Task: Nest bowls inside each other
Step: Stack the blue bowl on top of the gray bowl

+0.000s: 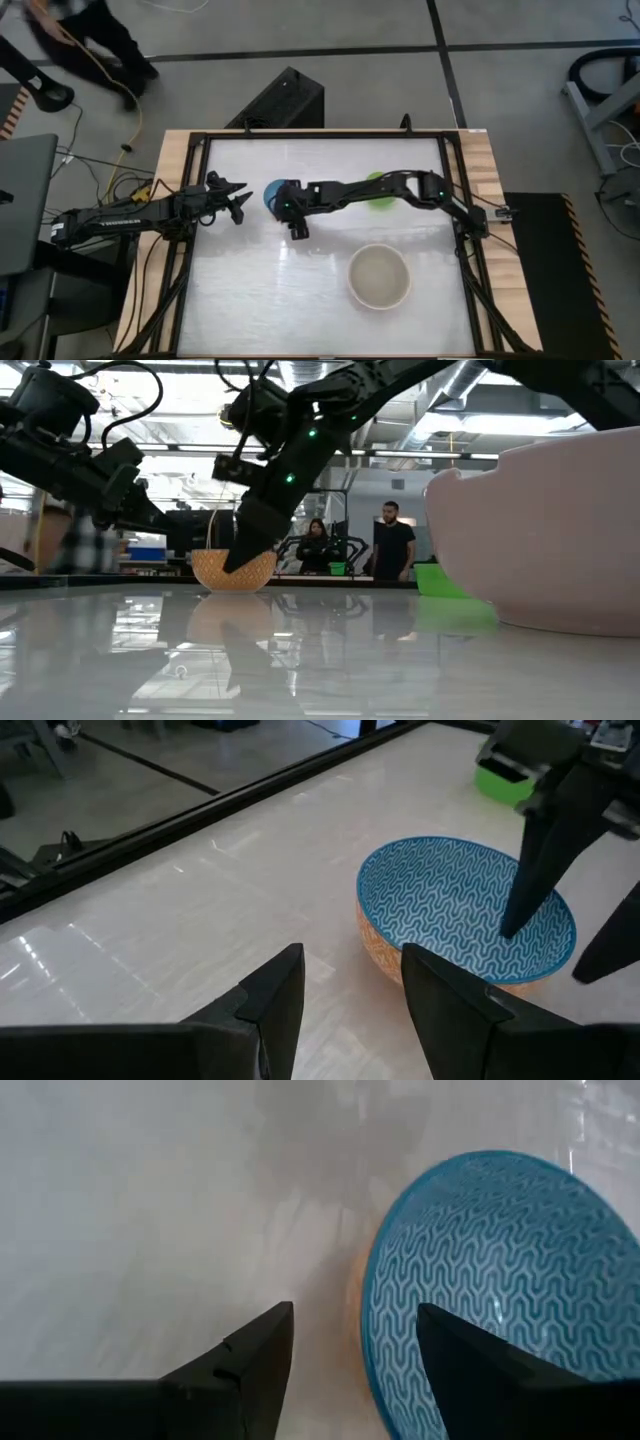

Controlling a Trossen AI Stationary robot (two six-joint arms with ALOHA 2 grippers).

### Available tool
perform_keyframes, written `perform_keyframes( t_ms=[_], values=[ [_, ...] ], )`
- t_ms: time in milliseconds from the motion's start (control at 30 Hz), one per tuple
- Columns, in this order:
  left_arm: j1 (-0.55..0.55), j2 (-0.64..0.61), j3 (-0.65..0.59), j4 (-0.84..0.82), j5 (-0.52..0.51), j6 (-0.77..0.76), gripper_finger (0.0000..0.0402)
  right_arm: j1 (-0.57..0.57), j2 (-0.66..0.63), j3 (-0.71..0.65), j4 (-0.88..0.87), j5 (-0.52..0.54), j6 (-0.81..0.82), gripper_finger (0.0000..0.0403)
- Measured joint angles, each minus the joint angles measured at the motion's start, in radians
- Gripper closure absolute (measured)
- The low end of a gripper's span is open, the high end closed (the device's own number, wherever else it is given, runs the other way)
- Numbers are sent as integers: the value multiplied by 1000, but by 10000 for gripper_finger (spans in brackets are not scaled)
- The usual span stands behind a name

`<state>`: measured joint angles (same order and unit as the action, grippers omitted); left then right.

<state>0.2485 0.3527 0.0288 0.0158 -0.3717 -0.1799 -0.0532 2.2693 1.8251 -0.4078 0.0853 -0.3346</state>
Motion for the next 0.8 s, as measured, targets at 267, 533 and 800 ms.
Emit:
perform_keyframes(
  t_ms=[267, 533, 800],
  values=[
    [0, 0, 0, 0, 0, 0, 244, 0, 73, 74, -66, 91, -60, 261],
    [0, 0, 0, 0, 1, 0, 244, 13, 69, 75, -71, 99, -119, 368],
    [0, 0, 0, 0, 1, 0, 244, 61, 23, 160, -269, 96, -84, 368]
  ],
)
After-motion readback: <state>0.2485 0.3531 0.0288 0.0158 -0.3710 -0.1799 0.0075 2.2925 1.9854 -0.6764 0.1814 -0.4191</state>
